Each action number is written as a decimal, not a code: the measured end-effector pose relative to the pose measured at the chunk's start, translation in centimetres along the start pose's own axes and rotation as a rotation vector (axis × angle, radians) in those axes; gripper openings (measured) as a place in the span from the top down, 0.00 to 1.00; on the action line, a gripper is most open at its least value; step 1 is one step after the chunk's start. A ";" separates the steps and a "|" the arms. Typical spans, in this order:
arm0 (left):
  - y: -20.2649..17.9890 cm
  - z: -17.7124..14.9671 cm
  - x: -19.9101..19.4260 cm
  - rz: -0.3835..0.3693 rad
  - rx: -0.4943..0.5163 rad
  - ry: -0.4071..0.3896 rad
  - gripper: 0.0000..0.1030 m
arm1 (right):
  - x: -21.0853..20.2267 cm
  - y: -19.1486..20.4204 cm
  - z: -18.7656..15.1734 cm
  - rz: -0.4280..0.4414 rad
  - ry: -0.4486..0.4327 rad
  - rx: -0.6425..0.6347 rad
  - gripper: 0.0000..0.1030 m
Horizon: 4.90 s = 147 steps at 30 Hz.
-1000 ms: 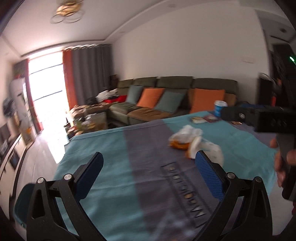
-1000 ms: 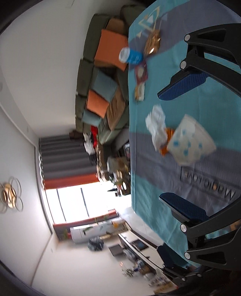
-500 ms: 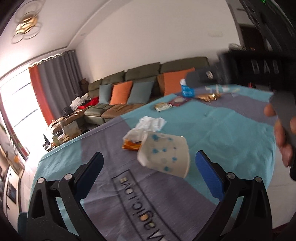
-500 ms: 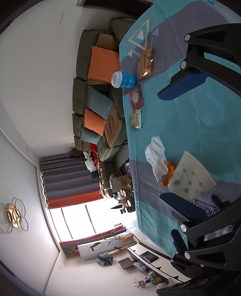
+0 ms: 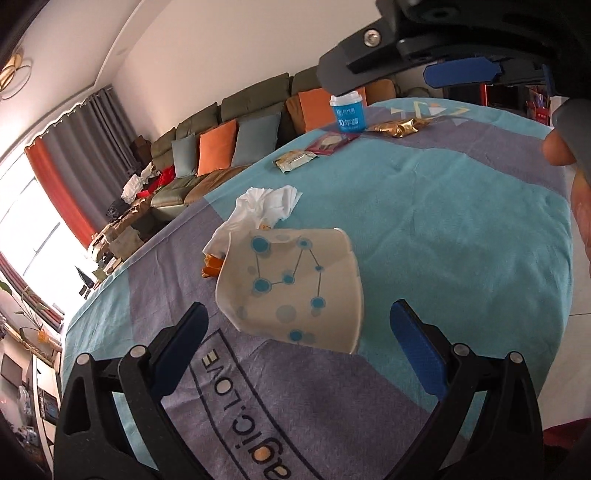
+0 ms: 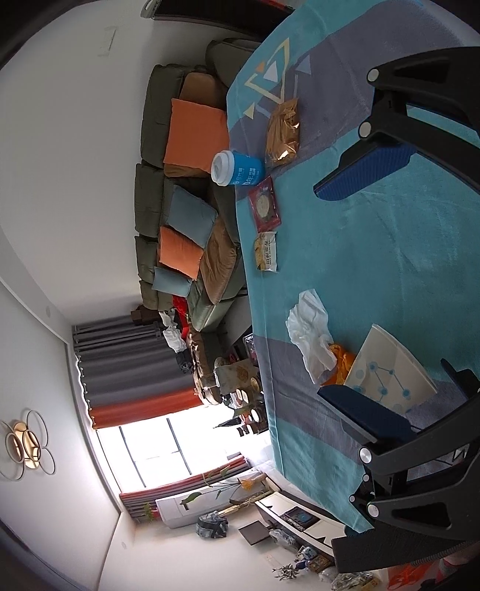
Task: Collect trash
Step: 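Grasp the white blue-dotted paper cup with the left gripper while the right grasps the white tissue, then carry the paper cup and tissue to the teal bin and release both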
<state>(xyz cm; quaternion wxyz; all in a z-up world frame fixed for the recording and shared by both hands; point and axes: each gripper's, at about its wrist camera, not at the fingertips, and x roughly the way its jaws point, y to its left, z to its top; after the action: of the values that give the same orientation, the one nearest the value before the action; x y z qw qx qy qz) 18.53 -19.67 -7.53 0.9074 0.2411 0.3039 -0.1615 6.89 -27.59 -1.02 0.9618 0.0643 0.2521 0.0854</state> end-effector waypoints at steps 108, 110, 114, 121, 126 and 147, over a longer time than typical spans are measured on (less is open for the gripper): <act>32.6 -25.3 -27.3 0.675 -0.819 -0.072 0.27 | 8.2 42.0 -0.9 0.698 0.328 -0.597 0.88; 33.5 -26.5 -26.9 0.673 -0.843 -0.054 0.27 | 8.7 43.3 -1.4 0.711 0.353 -0.611 0.88; 34.9 -29.0 -26.2 0.649 -0.891 -0.031 0.27 | 9.7 44.9 -2.5 0.731 0.398 -0.630 0.88; 37.0 -32.9 -24.3 0.596 -0.975 -0.004 0.27 | 12.1 48.8 -4.8 0.745 0.501 -0.677 0.88; 37.8 -34.5 -21.9 0.592 -0.984 0.043 0.27 | 14.2 51.3 -6.6 0.716 0.570 -0.717 0.88; 39.6 -36.7 -16.2 0.575 -0.973 0.142 0.21 | 17.5 54.8 -10.2 0.681 0.714 -0.765 0.64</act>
<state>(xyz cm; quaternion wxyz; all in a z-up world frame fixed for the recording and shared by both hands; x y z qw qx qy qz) 6.19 35.26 -9.49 0.8987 -0.1212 0.3259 0.2673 9.65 30.19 -8.99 0.6918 -0.2403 0.4751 0.4878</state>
